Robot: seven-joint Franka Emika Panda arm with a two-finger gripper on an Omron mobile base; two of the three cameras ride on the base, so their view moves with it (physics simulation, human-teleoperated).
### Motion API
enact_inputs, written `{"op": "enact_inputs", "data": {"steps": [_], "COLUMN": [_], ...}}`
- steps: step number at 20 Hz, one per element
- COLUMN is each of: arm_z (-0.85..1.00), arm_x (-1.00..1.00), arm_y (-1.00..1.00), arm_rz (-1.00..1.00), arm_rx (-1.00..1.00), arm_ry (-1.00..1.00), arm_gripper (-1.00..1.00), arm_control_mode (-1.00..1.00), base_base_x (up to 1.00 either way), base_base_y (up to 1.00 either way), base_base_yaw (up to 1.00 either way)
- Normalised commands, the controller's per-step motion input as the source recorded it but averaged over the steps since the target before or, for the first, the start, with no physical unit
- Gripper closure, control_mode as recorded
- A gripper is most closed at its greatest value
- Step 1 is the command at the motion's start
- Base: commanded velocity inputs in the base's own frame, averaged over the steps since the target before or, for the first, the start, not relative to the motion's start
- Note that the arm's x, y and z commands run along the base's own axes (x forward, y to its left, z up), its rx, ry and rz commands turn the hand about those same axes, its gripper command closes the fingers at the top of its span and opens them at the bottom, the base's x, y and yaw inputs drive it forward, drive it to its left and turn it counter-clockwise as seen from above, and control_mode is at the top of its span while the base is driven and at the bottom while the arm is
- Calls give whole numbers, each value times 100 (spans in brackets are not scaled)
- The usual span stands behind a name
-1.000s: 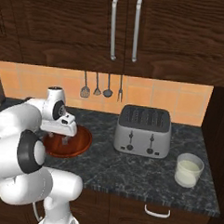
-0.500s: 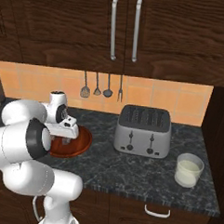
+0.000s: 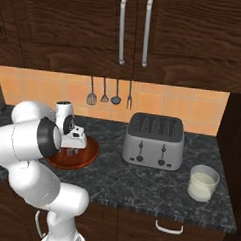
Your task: Grab a lemon wedge from the fridge and one ice cube from the ice bowl, and put them in the glass of lemonade.
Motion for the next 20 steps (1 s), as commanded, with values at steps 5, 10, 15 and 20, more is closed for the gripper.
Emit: {"op": "enact_inputs", "data": {"steps": [5, 10, 15, 20], "arm_z": [-20, -12, 0, 0], "arm_x": [5, 13, 0, 3], "arm_y": [0, 0, 0, 0], "arm_rz": [17, 14, 5, 4], "arm_rx": [0, 6, 5, 2], "arm_ry": [-8, -1, -1, 0], "arm_gripper": [-100, -100, -100, -100], "arm_control_mode": [-100, -100, -100, -100], "base_base_x": [0, 0, 0, 0], "base_base_y": [0, 0, 0, 0], "base_base_yaw": [0, 0, 0, 0]}}
